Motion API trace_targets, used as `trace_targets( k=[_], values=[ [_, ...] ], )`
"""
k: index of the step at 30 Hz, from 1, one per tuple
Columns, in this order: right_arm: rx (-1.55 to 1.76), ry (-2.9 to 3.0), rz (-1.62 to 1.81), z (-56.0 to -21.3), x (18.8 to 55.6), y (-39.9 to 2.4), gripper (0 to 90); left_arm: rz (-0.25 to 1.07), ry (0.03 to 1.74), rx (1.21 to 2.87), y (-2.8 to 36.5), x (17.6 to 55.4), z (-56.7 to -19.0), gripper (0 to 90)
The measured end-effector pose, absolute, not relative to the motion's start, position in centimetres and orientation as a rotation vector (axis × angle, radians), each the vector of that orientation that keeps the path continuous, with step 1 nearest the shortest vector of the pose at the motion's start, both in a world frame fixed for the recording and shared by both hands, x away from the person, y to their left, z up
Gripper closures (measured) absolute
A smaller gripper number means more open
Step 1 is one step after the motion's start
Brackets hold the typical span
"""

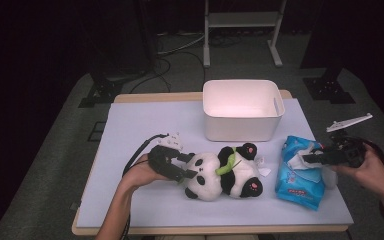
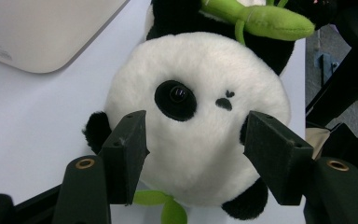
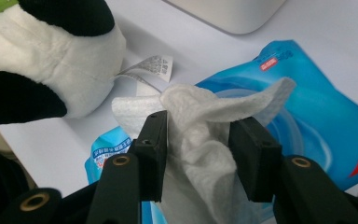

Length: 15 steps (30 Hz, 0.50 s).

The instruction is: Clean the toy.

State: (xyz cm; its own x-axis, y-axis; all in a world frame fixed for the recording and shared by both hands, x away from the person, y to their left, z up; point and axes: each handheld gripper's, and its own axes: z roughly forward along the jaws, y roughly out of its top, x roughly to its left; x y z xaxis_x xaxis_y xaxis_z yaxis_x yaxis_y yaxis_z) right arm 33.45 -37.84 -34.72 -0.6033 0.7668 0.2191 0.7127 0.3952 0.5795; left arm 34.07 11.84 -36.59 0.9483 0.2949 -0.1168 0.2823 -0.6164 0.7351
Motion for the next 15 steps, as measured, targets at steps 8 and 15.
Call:
trace_targets(
  k=[8, 15],
  values=[
    [1.348, 2.542, 1.023, -33.6, 33.5, -37.9, 52.7, 0.019, 0.402, 2.268, 12.0, 34.0, -36.5, 37.6],
    [1.334, 2.535, 1.004, -32.4, 33.7, -37.9, 52.9, 0.025, 0.411, 2.265, 12.4, 34.1, -36.4, 36.4]
  ],
)
